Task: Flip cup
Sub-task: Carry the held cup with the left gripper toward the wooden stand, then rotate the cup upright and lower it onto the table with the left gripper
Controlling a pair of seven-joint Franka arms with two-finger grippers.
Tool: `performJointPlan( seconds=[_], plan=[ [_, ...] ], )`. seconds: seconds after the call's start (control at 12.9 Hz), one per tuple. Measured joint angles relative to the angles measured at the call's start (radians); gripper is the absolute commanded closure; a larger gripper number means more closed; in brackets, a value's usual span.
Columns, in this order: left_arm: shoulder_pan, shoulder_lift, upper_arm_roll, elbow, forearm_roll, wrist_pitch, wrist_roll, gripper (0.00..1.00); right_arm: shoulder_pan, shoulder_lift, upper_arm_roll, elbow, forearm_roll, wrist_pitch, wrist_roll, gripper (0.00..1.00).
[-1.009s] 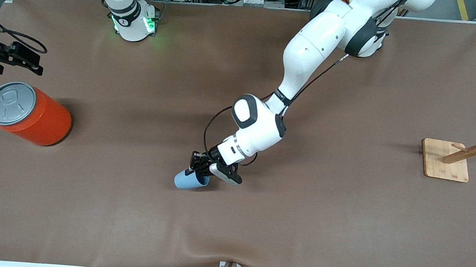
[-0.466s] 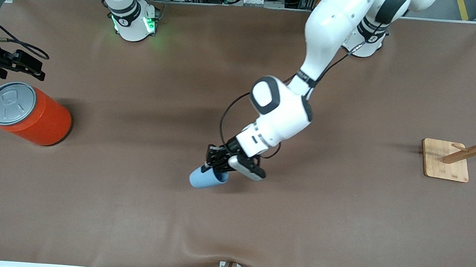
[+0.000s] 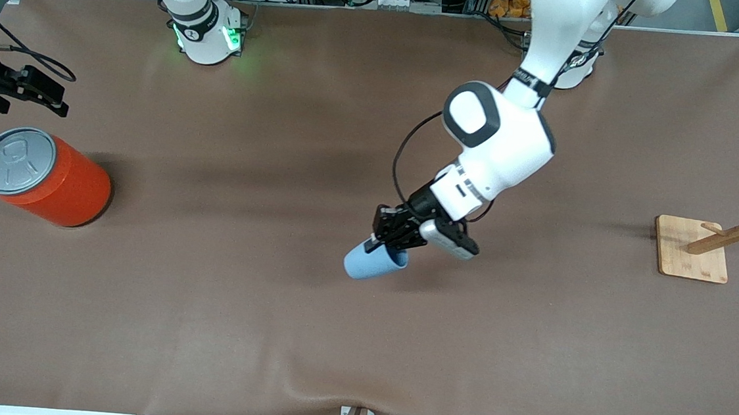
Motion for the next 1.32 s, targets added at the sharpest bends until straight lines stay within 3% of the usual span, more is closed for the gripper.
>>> performJointPlan(
  seconds=[0.39,0.62,0.93,1.32],
  plan=[
    [0.114,-0.056,0.004,-0.034,0.127,-0.157,-0.021,1.00,0.000,0.000,0.004,0.000,0.000,-0.002,0.000,0.00],
    [0.218,-0.084,0.005,-0.004,0.358,-0.324,-0.130,1.00,0.000,-0.001,0.007,0.000,0.000,-0.002,0.000,0.00],
    [0.337,-0.119,0.007,0.053,0.536,-0.549,-0.165,1.00,0.000,-0.001,0.007,0.003,0.000,-0.002,0.000,0.00],
    [0.406,-0.160,0.007,0.055,0.839,-0.824,-0.254,1.00,0.000,-0.003,0.006,0.032,0.000,-0.001,0.000,0.00]
  ],
)
